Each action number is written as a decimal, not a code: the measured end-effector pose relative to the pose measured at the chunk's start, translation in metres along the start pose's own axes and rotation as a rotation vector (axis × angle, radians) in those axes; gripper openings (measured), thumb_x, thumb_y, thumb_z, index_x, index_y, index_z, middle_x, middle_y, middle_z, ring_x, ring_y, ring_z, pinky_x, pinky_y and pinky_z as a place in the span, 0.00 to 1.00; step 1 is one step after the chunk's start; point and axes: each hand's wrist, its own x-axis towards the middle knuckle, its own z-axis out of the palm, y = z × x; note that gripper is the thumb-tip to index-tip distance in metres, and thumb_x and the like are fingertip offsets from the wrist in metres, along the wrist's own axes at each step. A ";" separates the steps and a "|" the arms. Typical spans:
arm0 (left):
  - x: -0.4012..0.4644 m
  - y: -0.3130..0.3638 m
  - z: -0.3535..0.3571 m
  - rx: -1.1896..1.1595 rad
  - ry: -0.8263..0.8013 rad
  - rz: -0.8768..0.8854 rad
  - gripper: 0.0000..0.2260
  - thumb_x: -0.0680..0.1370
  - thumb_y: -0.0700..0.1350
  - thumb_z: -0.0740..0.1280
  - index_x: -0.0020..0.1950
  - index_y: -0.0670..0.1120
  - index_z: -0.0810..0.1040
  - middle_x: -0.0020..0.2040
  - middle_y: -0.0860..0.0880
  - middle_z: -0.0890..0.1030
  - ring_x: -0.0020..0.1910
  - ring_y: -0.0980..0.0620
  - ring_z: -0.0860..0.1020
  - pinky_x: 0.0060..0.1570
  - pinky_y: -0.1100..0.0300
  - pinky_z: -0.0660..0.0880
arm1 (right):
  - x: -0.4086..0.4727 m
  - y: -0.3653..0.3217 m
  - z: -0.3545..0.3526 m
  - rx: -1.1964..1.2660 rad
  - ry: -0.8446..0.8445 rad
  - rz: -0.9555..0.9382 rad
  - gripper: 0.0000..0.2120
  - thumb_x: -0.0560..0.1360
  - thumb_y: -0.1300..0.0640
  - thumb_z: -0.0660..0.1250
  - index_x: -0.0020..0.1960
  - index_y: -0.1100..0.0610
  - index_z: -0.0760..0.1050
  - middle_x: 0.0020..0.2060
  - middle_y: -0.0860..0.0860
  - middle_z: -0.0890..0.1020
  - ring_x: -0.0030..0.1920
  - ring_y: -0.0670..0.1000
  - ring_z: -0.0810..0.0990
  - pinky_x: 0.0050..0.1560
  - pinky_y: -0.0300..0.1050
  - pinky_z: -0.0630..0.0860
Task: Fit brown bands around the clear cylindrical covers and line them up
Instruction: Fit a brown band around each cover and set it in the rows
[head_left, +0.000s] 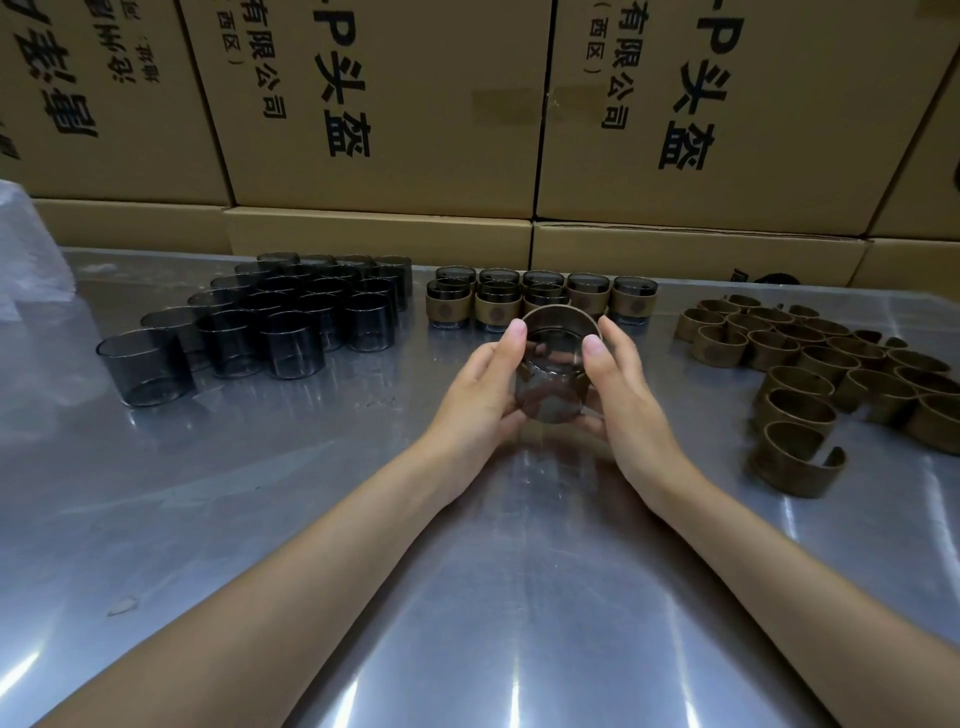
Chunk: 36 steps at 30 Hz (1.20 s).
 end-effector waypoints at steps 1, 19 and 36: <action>0.000 0.000 0.000 -0.009 0.002 -0.011 0.23 0.77 0.62 0.61 0.64 0.47 0.75 0.55 0.52 0.84 0.56 0.47 0.82 0.64 0.46 0.73 | 0.000 0.000 0.000 0.001 0.005 0.006 0.41 0.67 0.34 0.59 0.77 0.45 0.54 0.62 0.45 0.78 0.52 0.31 0.78 0.45 0.30 0.78; 0.001 0.005 -0.004 -0.143 -0.030 -0.006 0.22 0.74 0.51 0.69 0.64 0.40 0.77 0.56 0.43 0.83 0.53 0.50 0.81 0.50 0.61 0.79 | 0.011 -0.009 -0.016 0.243 -0.235 0.383 0.20 0.73 0.43 0.62 0.60 0.51 0.77 0.55 0.50 0.84 0.53 0.48 0.83 0.55 0.44 0.73; -0.007 0.010 -0.017 -0.158 -0.449 -0.287 0.41 0.55 0.61 0.81 0.63 0.44 0.76 0.63 0.42 0.79 0.63 0.47 0.78 0.62 0.58 0.75 | 0.000 -0.011 -0.037 0.590 -0.564 0.371 0.32 0.53 0.47 0.85 0.54 0.58 0.84 0.52 0.57 0.85 0.53 0.52 0.84 0.51 0.43 0.80</action>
